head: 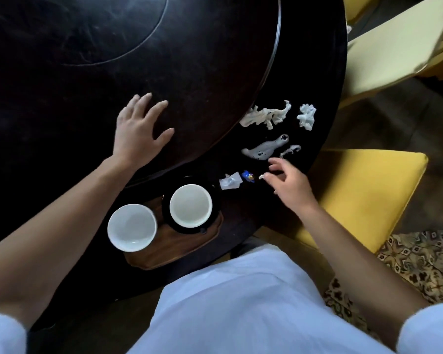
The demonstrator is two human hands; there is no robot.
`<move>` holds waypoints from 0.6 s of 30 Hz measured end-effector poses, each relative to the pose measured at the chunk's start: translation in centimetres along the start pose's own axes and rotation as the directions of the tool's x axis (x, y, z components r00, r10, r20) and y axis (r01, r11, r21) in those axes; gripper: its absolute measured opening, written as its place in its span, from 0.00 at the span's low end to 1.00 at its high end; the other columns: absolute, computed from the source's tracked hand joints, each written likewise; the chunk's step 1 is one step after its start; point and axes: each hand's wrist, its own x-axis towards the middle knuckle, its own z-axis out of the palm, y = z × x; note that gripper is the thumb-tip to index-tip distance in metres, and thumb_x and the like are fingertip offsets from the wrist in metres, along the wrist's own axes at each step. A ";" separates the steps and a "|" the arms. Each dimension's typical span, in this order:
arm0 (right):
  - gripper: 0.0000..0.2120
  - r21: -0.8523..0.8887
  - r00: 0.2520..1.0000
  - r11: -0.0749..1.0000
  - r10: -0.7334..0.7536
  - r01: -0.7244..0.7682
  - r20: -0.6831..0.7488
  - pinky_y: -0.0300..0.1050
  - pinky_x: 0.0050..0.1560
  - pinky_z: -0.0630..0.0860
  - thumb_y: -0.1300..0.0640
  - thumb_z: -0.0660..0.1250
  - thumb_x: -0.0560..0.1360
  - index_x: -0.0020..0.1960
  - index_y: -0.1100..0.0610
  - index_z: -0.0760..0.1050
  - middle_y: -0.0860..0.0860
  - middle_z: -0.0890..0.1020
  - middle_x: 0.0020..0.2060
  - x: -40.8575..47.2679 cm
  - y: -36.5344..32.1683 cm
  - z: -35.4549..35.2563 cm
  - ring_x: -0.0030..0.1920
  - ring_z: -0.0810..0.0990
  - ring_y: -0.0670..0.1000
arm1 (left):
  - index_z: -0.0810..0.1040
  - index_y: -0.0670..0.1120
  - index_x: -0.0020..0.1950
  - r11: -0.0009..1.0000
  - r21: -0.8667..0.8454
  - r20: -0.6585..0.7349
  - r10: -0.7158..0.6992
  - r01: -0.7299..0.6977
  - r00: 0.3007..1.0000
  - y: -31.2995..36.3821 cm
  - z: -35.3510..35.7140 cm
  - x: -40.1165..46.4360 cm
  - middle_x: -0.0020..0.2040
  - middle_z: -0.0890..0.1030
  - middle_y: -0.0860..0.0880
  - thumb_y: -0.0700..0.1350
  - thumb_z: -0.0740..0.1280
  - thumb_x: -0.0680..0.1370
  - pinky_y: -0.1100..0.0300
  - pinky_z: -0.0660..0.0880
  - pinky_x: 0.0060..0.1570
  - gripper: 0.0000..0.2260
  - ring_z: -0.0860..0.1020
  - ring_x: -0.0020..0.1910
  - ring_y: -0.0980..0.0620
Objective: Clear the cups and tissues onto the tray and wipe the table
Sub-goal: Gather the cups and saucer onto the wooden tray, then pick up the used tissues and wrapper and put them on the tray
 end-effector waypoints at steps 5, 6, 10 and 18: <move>0.28 -0.245 0.973 0.968 -0.110 0.058 -0.203 0.46 0.55 0.75 0.53 0.70 0.77 0.75 0.51 0.69 0.52 0.74 0.69 9.4 3.2 -8.5 0.50 0.81 0.53 | 0.67 0.54 0.80 0.972 0.095 0.039 0.214 -0.216 0.976 9.3 3.2 5.8 0.83 0.60 0.43 0.57 0.70 0.79 0.39 0.51 0.80 0.30 0.52 0.83 0.39; 0.29 -0.275 0.975 0.960 -0.106 0.050 -0.193 0.47 0.57 0.76 0.51 0.70 0.76 0.76 0.51 0.68 0.52 0.73 0.71 11.2 3.8 -9.7 0.54 0.80 0.55 | 0.66 0.54 0.80 0.965 0.106 0.075 0.231 -0.238 0.970 10.9 4.1 6.9 0.83 0.58 0.43 0.58 0.70 0.79 0.38 0.50 0.80 0.31 0.51 0.83 0.39; 0.34 -0.366 0.988 0.929 -0.100 0.050 -0.119 0.58 0.63 0.76 0.43 0.64 0.73 0.78 0.47 0.64 0.51 0.69 0.74 16.3 5.9 -12.1 0.63 0.77 0.61 | 0.64 0.55 0.81 0.943 0.151 0.208 0.262 -0.295 0.942 15.6 7.4 10.1 0.84 0.54 0.44 0.59 0.69 0.79 0.39 0.47 0.80 0.32 0.46 0.83 0.40; 0.32 -0.447 0.994 0.890 -0.109 0.093 -0.009 0.55 0.68 0.69 0.50 0.67 0.78 0.79 0.47 0.62 0.51 0.64 0.78 20.1 5.8 -11.5 0.72 0.69 0.60 | 0.65 0.52 0.81 0.876 0.265 0.356 0.300 -0.404 0.885 19.5 11.4 13.6 0.85 0.51 0.44 0.59 0.67 0.80 0.36 0.45 0.80 0.30 0.42 0.83 0.38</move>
